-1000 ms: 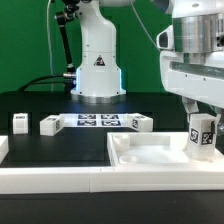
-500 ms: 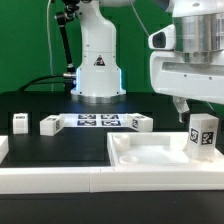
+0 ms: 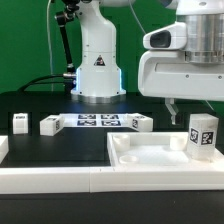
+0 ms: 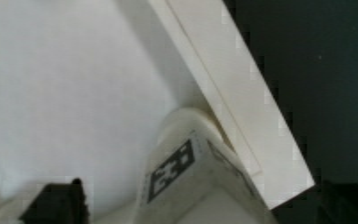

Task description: Assemble square table

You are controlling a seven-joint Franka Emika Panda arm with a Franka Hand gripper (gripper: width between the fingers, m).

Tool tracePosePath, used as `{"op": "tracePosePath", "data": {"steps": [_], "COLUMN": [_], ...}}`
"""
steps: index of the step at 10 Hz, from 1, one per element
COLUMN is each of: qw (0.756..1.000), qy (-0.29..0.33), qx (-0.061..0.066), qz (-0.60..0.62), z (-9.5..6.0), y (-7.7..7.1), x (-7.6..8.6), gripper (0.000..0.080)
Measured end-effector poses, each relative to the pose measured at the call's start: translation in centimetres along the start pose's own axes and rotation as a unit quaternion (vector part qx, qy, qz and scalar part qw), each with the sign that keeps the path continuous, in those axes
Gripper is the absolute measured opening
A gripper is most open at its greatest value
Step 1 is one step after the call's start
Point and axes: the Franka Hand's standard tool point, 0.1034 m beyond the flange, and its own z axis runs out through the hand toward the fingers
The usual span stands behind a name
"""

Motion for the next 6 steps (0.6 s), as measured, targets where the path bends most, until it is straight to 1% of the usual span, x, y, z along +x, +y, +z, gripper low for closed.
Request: {"op": "tracePosePath", "data": {"steps": [1,4,6], "qw": [0.999,0.991,0.981], "qy": [0.001,0.001,0.001], "qx": [-0.003,-0.003,-0.003], "qz": [-0.036,-0.131,-0.196], "z": [0.03,0.1,0.05], "y": [-0.1,-0.07,-0.05], "x": [-0.1,-0.09,-0.03], "gripper": [0.0649,0.0649,0.0649]}}
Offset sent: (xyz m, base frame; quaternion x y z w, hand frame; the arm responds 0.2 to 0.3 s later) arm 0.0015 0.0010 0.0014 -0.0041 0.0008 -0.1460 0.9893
